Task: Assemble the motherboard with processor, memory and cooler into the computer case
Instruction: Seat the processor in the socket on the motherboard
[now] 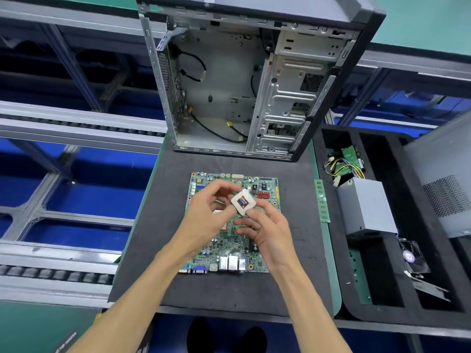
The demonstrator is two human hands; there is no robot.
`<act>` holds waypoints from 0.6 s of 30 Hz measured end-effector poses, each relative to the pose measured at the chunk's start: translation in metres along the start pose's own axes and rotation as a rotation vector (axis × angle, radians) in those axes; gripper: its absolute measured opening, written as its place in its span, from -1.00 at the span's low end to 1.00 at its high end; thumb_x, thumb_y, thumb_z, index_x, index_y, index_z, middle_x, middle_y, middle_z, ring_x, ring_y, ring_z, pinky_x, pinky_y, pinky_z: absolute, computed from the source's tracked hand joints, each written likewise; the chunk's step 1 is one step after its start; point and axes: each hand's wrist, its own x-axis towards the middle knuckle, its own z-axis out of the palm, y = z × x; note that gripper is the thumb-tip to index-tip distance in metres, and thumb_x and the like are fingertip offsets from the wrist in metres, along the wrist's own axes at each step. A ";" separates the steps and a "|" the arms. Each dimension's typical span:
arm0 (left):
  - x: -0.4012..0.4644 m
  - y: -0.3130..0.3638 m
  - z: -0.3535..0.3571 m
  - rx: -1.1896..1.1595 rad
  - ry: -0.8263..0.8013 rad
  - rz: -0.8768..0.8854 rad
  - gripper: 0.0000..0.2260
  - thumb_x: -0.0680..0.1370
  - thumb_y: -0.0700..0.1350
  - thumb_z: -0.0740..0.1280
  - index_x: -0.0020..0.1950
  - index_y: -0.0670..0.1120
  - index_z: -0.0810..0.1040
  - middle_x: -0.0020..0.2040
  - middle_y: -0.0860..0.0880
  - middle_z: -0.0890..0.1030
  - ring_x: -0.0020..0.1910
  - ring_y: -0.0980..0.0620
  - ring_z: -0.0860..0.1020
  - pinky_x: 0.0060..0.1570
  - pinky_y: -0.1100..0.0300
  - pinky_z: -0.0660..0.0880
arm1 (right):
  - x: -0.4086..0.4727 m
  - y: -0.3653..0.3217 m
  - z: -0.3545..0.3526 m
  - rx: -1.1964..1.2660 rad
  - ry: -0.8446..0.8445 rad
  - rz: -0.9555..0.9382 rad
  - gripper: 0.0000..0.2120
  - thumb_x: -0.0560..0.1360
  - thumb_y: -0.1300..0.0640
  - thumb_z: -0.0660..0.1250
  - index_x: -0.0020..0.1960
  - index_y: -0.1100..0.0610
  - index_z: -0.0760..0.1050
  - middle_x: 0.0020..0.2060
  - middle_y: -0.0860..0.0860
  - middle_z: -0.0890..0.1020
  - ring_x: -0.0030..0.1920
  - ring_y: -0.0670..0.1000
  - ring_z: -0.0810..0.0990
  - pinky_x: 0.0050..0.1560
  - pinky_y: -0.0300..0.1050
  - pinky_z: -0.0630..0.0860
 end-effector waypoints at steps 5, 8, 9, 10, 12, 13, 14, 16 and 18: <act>-0.001 -0.002 -0.005 0.150 -0.053 -0.007 -0.72 0.42 -0.25 0.29 0.07 -0.04 0.63 -0.02 0.07 0.66 -0.01 0.05 0.60 -0.01 0.14 0.55 | -0.003 0.001 0.004 0.017 -0.001 0.053 -0.87 0.49 0.12 0.40 -0.05 0.19 0.61 -0.13 0.23 0.70 -0.15 0.18 0.71 -0.16 -0.01 0.68; -0.005 -0.003 -0.008 0.245 -0.106 0.027 -0.68 0.42 -0.23 0.32 0.14 0.00 0.61 0.06 0.07 0.61 0.08 0.04 0.57 0.04 0.10 0.54 | -0.002 0.003 0.005 -0.013 0.000 0.053 -0.82 0.58 0.23 0.35 -0.21 0.12 0.57 -0.20 0.10 0.69 -0.17 0.10 0.69 -0.16 -0.04 0.67; -0.006 -0.004 -0.008 0.271 -0.118 0.046 -0.67 0.43 -0.23 0.35 0.16 0.02 0.60 0.09 0.07 0.58 0.10 0.05 0.55 0.05 0.12 0.53 | -0.002 0.003 0.006 -0.014 0.004 0.057 -0.75 0.59 0.27 0.33 -0.25 0.09 0.55 -0.23 0.06 0.67 -0.18 0.09 0.68 -0.17 -0.07 0.65; -0.007 -0.005 -0.008 0.297 -0.119 0.067 -0.66 0.44 -0.22 0.40 0.18 0.04 0.59 0.11 0.06 0.54 0.12 0.07 0.54 0.06 0.16 0.52 | -0.002 0.004 0.006 -0.021 0.009 0.057 -0.72 0.59 0.29 0.32 -0.28 0.08 0.53 -0.26 0.04 0.64 -0.17 0.10 0.66 -0.17 -0.10 0.63; -0.007 -0.006 -0.008 0.342 -0.103 0.102 -0.66 0.46 -0.20 0.47 0.20 0.06 0.59 0.12 0.05 0.48 0.13 0.12 0.51 0.07 0.23 0.49 | -0.002 0.006 0.005 -0.034 0.004 0.053 -0.75 0.54 0.26 0.37 -0.28 0.06 0.51 -0.27 0.01 0.60 -0.14 0.12 0.64 -0.16 -0.12 0.61; -0.007 -0.006 -0.009 0.353 -0.095 0.109 -0.66 0.47 -0.21 0.48 0.20 0.06 0.60 0.11 0.03 0.46 0.12 0.12 0.51 0.07 0.25 0.48 | -0.001 0.008 0.006 -0.032 -0.003 0.059 -0.79 0.51 0.22 0.39 -0.28 0.06 0.51 -0.24 0.04 0.61 -0.11 0.13 0.65 -0.15 -0.11 0.61; -0.006 -0.006 -0.009 0.358 -0.093 0.110 -0.66 0.47 -0.23 0.47 0.20 0.06 0.61 0.10 0.02 0.46 0.10 0.12 0.51 0.08 0.27 0.47 | -0.001 0.008 0.006 -0.021 -0.011 0.071 -0.84 0.48 0.18 0.41 -0.26 0.07 0.52 -0.19 0.09 0.62 -0.05 0.17 0.66 -0.12 -0.08 0.62; -0.005 -0.006 -0.011 0.370 -0.113 0.107 -0.64 0.46 -0.28 0.44 0.19 0.05 0.62 0.08 0.01 0.46 0.10 0.09 0.50 0.10 0.30 0.45 | -0.001 0.010 0.006 0.016 -0.019 0.109 -0.86 0.50 0.12 0.43 -0.17 0.13 0.52 -0.09 0.21 0.61 0.03 0.24 0.64 -0.03 0.00 0.64; -0.004 -0.007 -0.012 0.390 -0.151 0.107 -0.62 0.46 -0.28 0.42 0.21 0.06 0.62 0.08 0.04 0.45 0.09 0.10 0.49 0.11 0.33 0.42 | 0.001 0.010 0.007 0.012 0.008 0.126 -0.85 0.55 0.11 0.43 -0.15 0.13 0.55 -0.12 0.17 0.64 -0.05 0.15 0.65 -0.07 -0.03 0.63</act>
